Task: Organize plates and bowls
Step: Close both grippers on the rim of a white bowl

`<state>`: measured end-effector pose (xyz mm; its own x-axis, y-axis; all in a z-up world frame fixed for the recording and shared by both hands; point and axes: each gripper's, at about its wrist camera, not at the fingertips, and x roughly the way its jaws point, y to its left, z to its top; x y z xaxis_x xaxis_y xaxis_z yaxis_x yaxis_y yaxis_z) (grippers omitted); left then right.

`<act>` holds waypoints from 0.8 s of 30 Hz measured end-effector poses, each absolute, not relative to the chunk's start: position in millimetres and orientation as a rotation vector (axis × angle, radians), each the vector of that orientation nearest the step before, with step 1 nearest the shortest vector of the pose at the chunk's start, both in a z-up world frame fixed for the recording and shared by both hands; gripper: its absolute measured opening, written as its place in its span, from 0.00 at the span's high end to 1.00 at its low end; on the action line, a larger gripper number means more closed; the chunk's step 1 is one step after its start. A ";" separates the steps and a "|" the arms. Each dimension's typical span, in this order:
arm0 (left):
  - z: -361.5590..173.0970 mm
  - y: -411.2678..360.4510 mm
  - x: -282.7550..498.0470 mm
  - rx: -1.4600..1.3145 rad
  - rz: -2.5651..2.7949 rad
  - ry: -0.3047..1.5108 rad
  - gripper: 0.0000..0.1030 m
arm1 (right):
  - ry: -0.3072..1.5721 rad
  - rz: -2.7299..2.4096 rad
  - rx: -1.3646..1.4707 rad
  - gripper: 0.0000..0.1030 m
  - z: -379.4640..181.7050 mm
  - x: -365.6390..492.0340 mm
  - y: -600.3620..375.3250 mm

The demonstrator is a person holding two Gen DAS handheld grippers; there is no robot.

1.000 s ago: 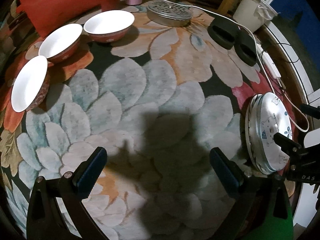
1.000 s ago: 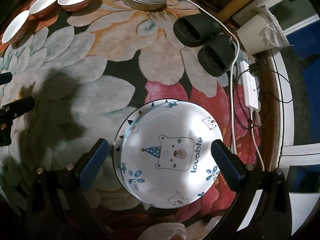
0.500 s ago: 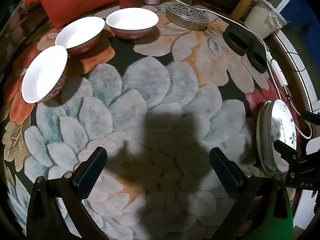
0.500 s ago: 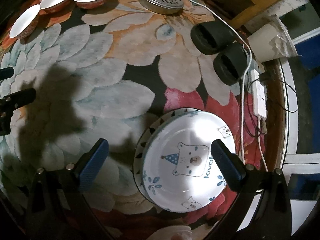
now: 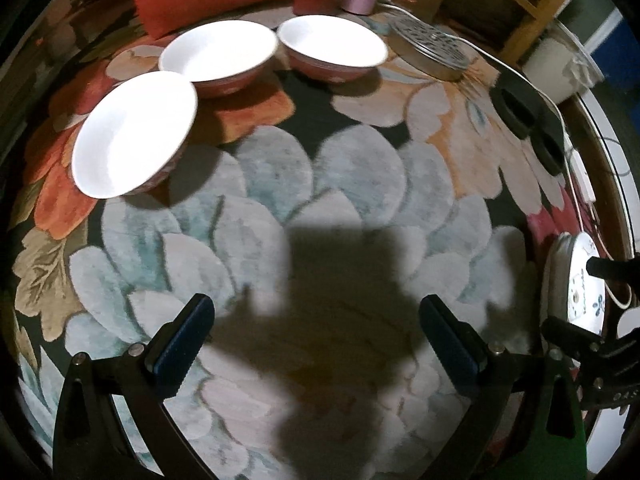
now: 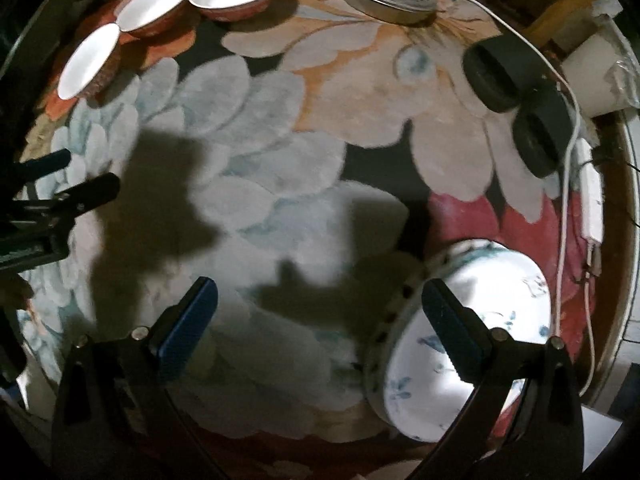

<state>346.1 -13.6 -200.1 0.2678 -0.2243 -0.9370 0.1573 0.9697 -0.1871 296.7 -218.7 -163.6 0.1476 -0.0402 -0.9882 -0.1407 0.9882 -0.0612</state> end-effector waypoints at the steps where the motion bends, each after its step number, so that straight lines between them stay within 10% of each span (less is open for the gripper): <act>1: -200.2 -11.1 347.5 -0.063 -0.252 1.274 0.01 | 1.421 0.085 -0.147 0.00 -163.1 300.1 -214.0; 24: -186.8 144.0 414.3 -0.270 -0.035 1.181 0.01 | 1.370 0.350 0.266 0.13 -160.8 423.9 -92.4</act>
